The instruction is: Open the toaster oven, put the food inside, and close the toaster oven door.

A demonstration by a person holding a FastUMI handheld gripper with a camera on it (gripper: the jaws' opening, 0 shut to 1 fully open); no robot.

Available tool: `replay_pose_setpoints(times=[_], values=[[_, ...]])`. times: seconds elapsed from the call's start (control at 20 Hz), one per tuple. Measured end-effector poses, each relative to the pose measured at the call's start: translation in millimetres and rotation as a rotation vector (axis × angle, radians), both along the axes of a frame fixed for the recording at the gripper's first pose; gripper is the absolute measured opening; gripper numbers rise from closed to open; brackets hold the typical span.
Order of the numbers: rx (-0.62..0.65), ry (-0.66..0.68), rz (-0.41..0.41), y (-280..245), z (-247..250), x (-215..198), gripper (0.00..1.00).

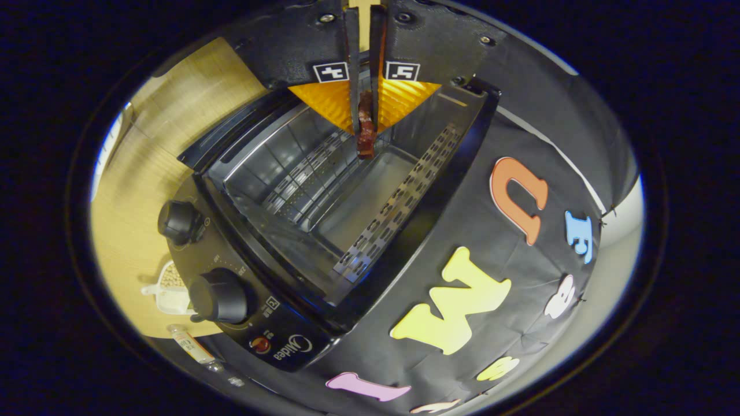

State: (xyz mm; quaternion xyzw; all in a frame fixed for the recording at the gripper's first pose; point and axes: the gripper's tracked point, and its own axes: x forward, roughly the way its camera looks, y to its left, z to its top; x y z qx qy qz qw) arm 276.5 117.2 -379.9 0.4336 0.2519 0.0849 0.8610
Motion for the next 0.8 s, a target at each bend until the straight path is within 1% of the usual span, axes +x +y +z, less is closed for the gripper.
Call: replay_pose_setpoints(times=[0.2, 0.3, 0.4, 0.45, 0.5, 0.55, 0.7, 0.8], values=[[-0.047, -0.008, 0.013, -2, -3, 4, 0.12], [-0.055, -0.006, 0.005, -4, -4, 5, 0.13], [-0.09, 0.005, -0.012, -12, -12, 9, 0.16], [-0.113, 0.004, -0.019, -16, -17, 13, 0.21], [-0.141, -0.003, -0.024, -19, -18, 13, 0.23], [-0.171, -0.022, -0.013, -20, -16, 17, 0.27], [-0.237, -0.061, 0.003, -26, -10, 17, 0.32], [-0.266, -0.088, 0.01, -30, -5, 15, 0.5]])
